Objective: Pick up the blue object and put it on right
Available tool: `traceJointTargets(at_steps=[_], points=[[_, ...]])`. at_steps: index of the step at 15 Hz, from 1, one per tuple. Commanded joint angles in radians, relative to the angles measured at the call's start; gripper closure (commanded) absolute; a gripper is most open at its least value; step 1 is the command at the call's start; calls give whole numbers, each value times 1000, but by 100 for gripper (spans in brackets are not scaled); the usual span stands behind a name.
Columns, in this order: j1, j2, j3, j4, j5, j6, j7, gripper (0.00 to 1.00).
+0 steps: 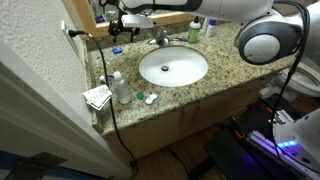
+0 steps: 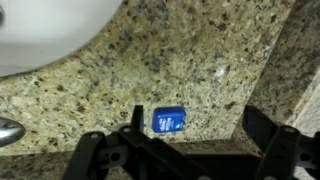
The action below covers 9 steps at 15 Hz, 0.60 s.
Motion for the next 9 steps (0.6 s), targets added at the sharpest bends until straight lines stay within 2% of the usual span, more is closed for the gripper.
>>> traceJointTargets(at_steps=[1,5,6,9], points=[[30,38,-70,89,-29,-165,57,0],[59,70,-116,161,-57,-180,124,0],[60,17,-118,60,-68,-110,135,0],[61,43,-124,72,-80,18,148,0]])
